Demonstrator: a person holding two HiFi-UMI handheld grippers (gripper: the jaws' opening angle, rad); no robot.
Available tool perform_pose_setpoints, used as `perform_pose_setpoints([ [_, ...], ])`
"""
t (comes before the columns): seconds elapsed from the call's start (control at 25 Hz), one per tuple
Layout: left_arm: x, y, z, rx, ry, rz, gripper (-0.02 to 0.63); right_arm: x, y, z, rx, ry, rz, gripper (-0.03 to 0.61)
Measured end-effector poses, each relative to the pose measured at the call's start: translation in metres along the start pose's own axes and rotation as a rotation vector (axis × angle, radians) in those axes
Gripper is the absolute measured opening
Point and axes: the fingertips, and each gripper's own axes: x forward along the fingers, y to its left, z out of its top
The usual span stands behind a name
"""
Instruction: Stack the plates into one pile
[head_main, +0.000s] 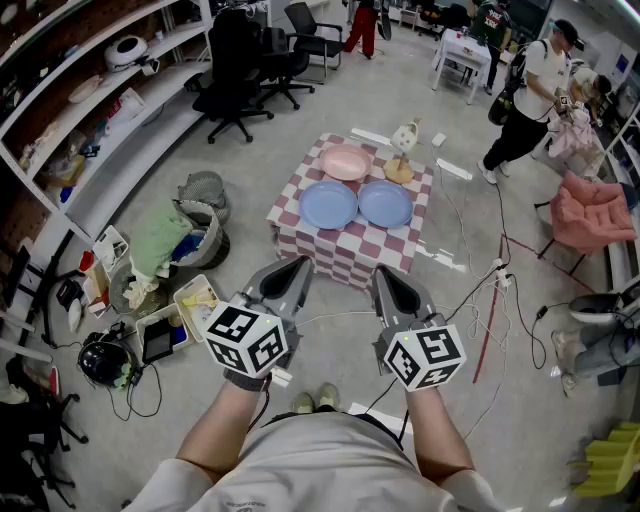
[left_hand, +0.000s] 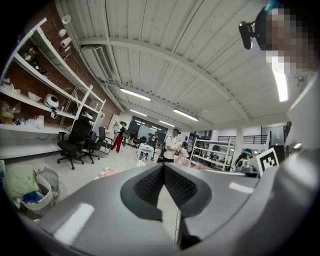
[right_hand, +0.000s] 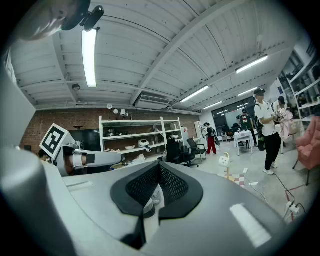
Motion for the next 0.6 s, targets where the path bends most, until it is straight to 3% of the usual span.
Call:
perform_pose_setpoints([
  [0.6, 0.012, -0.013, -0.006, 0.002, 0.008, -0.006, 0.006, -0.005, -0.013, -0.003, 0.011, 0.001, 0.003, 0.009],
])
